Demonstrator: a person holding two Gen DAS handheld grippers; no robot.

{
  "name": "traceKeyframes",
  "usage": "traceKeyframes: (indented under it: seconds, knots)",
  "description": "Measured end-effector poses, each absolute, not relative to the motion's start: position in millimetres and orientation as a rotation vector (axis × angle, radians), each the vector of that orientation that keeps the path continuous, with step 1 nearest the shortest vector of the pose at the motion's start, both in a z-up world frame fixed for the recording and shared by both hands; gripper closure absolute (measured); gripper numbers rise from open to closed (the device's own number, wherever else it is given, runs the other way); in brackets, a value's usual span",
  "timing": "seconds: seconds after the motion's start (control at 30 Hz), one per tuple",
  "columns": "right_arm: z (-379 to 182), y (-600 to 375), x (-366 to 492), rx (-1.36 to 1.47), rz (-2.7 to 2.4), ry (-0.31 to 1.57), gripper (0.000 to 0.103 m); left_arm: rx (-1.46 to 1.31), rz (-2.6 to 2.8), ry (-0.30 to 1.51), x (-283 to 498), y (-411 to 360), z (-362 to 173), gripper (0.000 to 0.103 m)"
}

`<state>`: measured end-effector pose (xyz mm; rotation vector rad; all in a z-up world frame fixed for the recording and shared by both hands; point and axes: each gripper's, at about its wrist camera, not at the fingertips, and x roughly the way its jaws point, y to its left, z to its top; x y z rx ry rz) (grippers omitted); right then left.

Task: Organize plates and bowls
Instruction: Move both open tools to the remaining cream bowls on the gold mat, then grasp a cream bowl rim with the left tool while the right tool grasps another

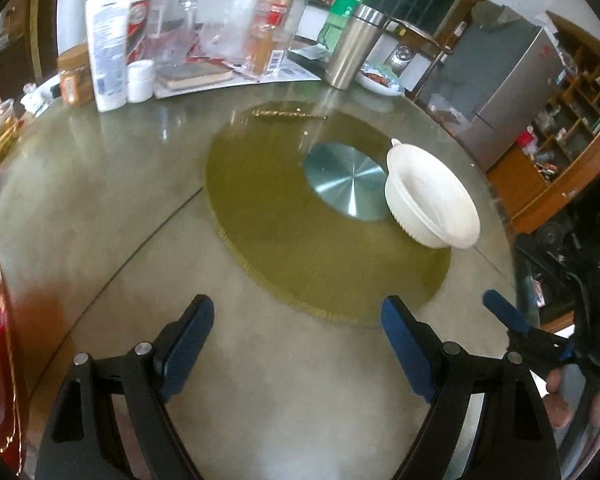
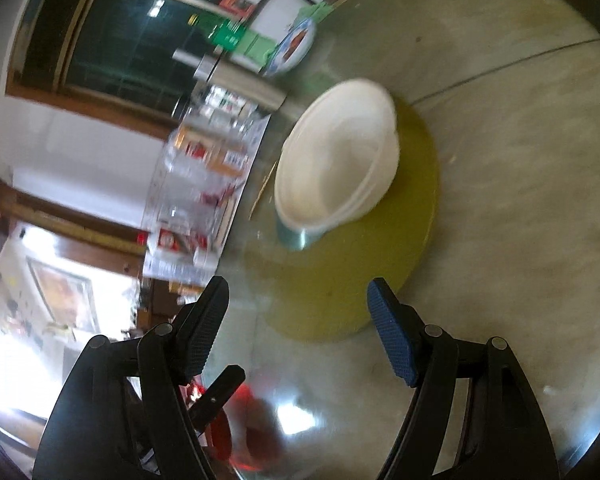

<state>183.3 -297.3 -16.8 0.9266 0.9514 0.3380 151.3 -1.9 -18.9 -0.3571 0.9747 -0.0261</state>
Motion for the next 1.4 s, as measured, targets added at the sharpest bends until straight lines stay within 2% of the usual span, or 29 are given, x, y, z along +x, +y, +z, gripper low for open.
traceKeyframes:
  seconds: [0.33,0.83,1.03,1.07,1.1,1.13,1.17,1.4]
  knots:
    - [-23.7,-329.2,219.7,0.992,0.231,0.896,0.030,-0.345,0.007,0.923,218.8,-38.1,-18.5,0.017]
    - [-32.6,-320.8,261.3,0.730,0.115,0.950,0.030,-0.175,0.150,0.920,281.0,-98.1,-41.4,0.017]
    - [-40.0,-323.2,265.2,0.722,0.109,0.967,0.037,-0.120,0.188,0.917,288.7,-105.4,-51.8,0.018]
    - [-39.5,-321.8,265.2,0.709,0.106,0.967,0.044,-0.113,0.188,0.918,289.8,-106.7,-52.9,0.020]
    - [-40.4,-321.3,265.7,0.693,0.104,0.975,0.061,-0.093,0.181,0.919,290.5,-109.5,-54.6,0.048]
    - [-41.3,-319.2,267.0,0.682,0.110,0.987,0.075,-0.057,0.166,0.927,291.8,-112.8,-56.0,0.085]
    - [-43.4,-316.0,268.1,0.682,0.158,1.006,0.093,-0.028,0.143,0.918,291.2,-117.1,-53.6,0.086]
    - [-22.8,-302.8,238.9,0.598,0.153,0.972,0.092,0.007,0.123,0.872,262.9,-109.0,-21.6,0.087]
